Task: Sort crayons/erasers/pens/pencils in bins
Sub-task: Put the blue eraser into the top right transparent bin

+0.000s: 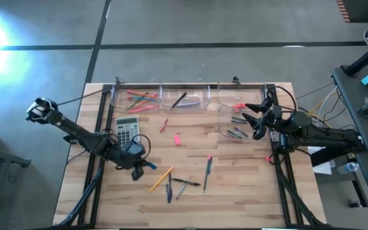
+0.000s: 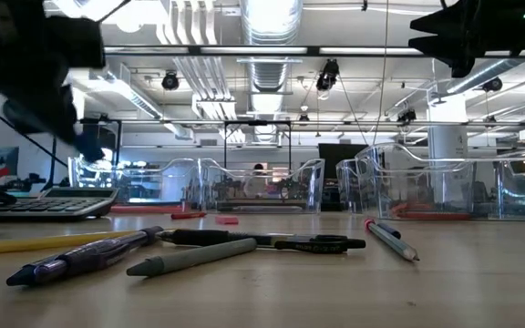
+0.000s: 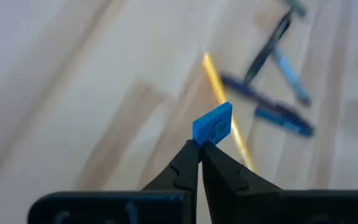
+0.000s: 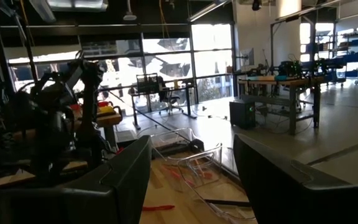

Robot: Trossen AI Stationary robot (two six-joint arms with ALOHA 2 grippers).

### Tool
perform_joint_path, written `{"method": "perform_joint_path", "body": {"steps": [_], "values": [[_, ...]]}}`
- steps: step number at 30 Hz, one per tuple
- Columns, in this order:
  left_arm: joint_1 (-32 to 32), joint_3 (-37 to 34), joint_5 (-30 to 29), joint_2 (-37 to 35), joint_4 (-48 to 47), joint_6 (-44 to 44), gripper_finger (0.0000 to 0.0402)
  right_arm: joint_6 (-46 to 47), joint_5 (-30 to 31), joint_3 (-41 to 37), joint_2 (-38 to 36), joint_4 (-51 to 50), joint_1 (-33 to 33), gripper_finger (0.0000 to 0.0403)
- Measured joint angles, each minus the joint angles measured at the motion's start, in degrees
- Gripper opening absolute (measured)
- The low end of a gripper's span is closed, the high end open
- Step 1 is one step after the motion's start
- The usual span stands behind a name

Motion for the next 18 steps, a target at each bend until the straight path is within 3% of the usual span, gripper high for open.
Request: {"method": "perform_joint_path", "body": {"steps": [7,18], "values": [[3.0,6.9,-8.1,0.0,3.6,13.4,0.0000,0.2,0.0,0.0,0.0,0.0,0.0,0.0219],[14.0,7.6,-10.5,2.6,29.6,36.4,0.0000,1.2,-0.5,0.0,1.7,0.4,0.0,0.0219]]}}
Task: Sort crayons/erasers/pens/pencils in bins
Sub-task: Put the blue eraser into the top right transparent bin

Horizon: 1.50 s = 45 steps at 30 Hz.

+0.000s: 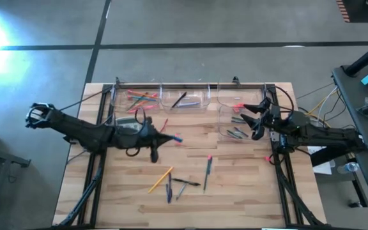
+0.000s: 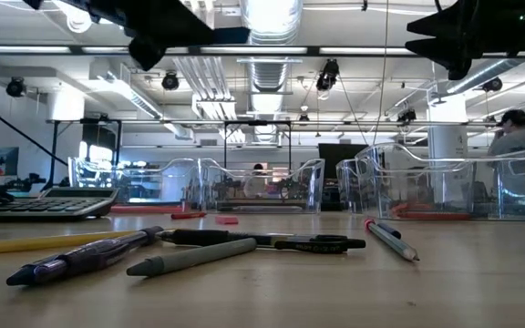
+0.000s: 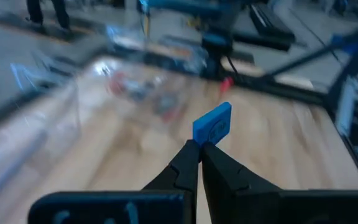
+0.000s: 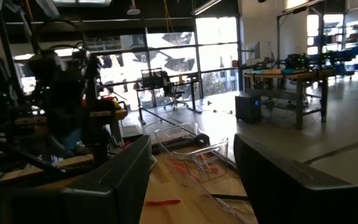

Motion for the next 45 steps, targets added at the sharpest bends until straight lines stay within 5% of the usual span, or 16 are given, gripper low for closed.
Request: {"method": "perform_joint_path", "body": {"steps": [16,25,45], "values": [[7.9,1.9,1.3,15.9,26.1,9.3,0.0000,0.5,-5.2,0.0,19.3,18.2,0.0,0.0219],[8.1,4.9,1.5,19.5,28.8,12.5,0.0000,2.5,-11.2,0.0,31.5,31.2,0.0,0.0219],[8.9,5.1,1.5,19.9,28.6,13.6,0.0000,4.9,-11.6,0.0,46.6,53.9,0.1,0.0219]]}}
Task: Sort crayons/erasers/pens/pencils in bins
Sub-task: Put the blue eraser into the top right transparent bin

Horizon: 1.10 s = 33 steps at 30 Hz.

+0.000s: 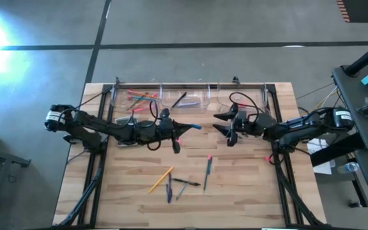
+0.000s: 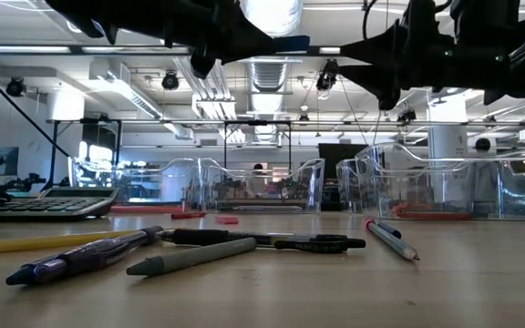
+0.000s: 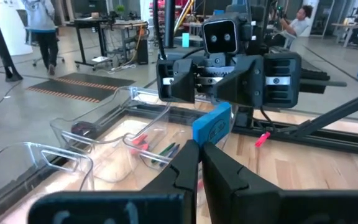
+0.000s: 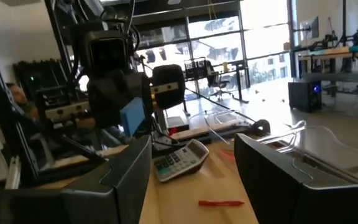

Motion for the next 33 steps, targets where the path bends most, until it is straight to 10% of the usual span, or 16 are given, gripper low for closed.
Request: {"method": "perform_joint_path", "body": {"steps": [22,33], "values": [[0.0,-0.2,0.1,0.7,-3.2,-0.4,0.0000,-0.3,-7.7,13.4,13.5,-5.1,2.5,0.0216],[0.0,0.1,1.1,4.5,1.5,-0.4,0.0000,-0.1,-7.0,13.2,10.7,-12.4,2.6,0.0122]]}}
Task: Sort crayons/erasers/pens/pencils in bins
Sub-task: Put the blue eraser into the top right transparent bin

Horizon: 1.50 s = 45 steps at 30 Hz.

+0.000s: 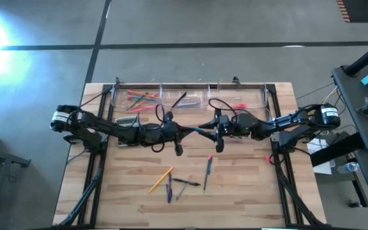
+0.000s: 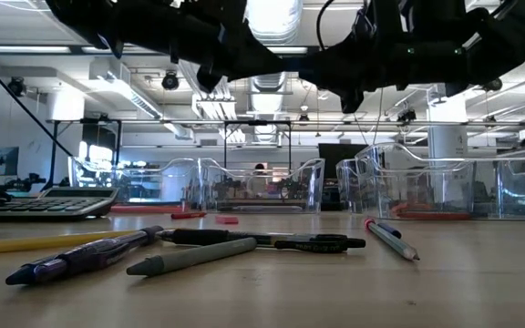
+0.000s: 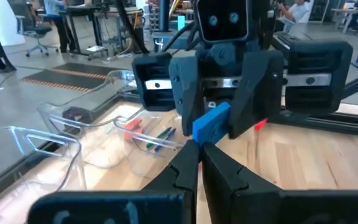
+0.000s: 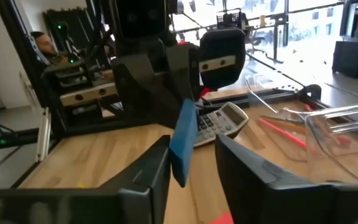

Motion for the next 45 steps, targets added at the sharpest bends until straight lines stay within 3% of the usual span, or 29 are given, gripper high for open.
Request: {"method": "perform_joint_path", "body": {"steps": [8,14,21,25,31,36,39,43,45], "values": [[0.0,0.1,0.2,-0.1,0.0,0.0,0.0000,-0.6,0.0,0.0,0.3,-0.2,0.0,0.0086],[0.0,0.1,0.3,-0.1,-0.1,0.1,0.0000,-1.6,0.0,0.1,0.2,-0.3,0.0,0.0022],[0.0,0.1,0.7,-1.3,-3.9,0.4,0.0019,-3.3,1.6,0.1,-2.0,-4.9,-0.8,0.0016],[0.0,0.0,0.6,-3.5,-7.6,0.5,0.0064,-5.9,12.7,1.2,-8.6,-19.2,-2.2,0.0015],[0.0,0.0,0.6,-4.6,-9.8,3.2,0.0127,-7.2,28.6,11.3,-17.3,-52.4,-6.4,0.0014],[0.8,0.1,0.4,-4.7,-8.8,3.6,0.0147,-5.4,34.5,18.6,-17.8,-74.6,-15.5,0.0014],[1.1,0.2,0.3,-4.7,-7.1,3.6,0.0148,-3.0,30.2,19.0,-16.2,-80.0,-25.0,0.0013],[1.1,0.2,0.3,-4.9,-7.2,4.3,0.0149,0.0,13.1,18.2,-13.5,-81.4,-34.9,0.0016],[1.2,0.2,0.3,-5.0,-7.1,5.6,0.0149,1.7,8.4,18.1,-11.8,-81.3,-37.6,0.0028]]}}
